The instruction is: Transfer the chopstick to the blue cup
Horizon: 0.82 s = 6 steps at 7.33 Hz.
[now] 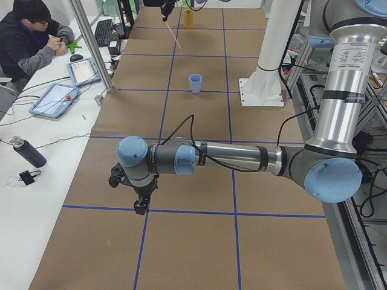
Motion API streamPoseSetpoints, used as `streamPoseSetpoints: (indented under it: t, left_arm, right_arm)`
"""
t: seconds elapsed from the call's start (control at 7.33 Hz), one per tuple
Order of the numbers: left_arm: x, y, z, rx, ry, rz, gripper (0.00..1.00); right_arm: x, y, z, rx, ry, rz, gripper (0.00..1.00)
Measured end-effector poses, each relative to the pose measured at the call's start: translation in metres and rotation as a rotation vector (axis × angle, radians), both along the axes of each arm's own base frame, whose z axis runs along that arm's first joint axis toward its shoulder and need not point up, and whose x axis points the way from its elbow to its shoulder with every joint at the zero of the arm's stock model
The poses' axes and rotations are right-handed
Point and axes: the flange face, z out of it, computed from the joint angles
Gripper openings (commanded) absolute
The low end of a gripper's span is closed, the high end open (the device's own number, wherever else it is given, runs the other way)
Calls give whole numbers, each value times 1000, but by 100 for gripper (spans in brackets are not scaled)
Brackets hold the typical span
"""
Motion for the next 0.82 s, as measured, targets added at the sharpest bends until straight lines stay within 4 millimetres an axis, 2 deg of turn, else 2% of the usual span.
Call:
streamPoseSetpoints:
  t: [0.14,0.27,0.41,0.55,0.82]
  left_arm:
    - [0,0,1,-3,1,0,99]
    - [1,1,3,-6,2,0,99]
    - [1,1,5,-10,2,0,99]
    - [1,2,6,-12,3,1,99]
    - [2,3,7,-14,3,2,99]
  right_arm:
    - [-41,17,-36,-28,42,19,0]
    - [-77,37,-59,-38,80,44,0]
    - [-103,54,-70,-42,97,65,0]
    - [-121,66,-76,-44,103,81,0]
    - [-145,82,-79,-39,116,89,0]
